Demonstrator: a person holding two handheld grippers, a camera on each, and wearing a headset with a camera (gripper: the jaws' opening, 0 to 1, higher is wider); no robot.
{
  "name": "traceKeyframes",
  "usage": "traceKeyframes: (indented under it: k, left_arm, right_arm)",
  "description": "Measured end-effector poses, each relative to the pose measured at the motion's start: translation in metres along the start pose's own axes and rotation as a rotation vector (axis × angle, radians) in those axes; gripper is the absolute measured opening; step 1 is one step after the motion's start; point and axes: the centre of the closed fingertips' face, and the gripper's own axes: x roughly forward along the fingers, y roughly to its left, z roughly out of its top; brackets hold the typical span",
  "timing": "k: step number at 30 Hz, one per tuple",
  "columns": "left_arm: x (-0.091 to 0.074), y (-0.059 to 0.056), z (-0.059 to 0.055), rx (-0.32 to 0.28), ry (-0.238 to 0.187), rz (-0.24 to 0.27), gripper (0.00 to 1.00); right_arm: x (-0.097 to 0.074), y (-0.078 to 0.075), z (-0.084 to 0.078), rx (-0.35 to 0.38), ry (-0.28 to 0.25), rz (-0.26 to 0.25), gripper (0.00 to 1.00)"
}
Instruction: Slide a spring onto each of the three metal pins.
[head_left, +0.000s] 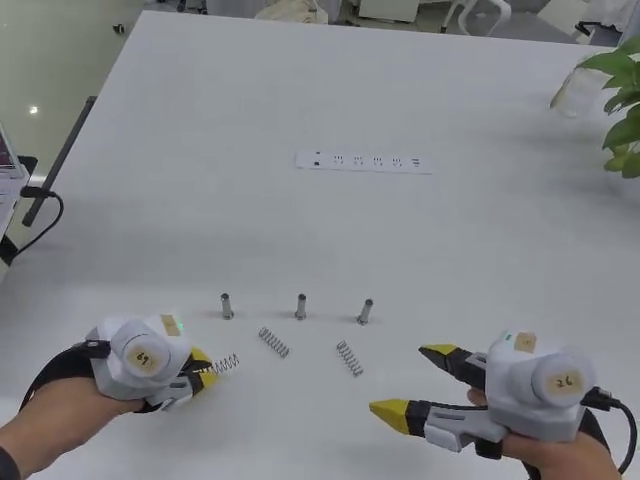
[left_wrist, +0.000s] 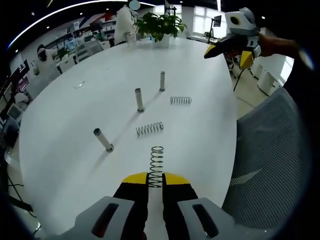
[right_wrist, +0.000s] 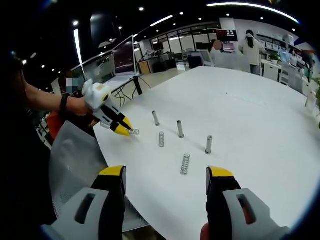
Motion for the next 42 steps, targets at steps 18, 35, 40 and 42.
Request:
traceKeyframes:
  k: [18, 35, 40, 42]
  left_arm:
    - [-0.014, -0.014, 0.058, 0.083, -0.101, 0.001, 0.02]
    - [-0.024, -0.040, 0.113, 0.198, -0.186, -0.027, 0.02]
    - [-0.024, -0.053, 0.122, 0.232, -0.201, -0.046, 0.02]
    - [-0.024, -0.059, 0.124, 0.245, -0.206, -0.054, 0.02]
  right_arm:
    - [0.022, 0.014, 0.026, -0.012, -0.051, 0.094, 0.55]
    - [0.042, 0.040, 0.053, -0.013, -0.107, 0.201, 0.42]
    - [0.044, 0.046, 0.053, -0.012, -0.109, 0.225, 0.39]
    - [0.044, 0.048, 0.053, -0.009, -0.112, 0.234, 0.37]
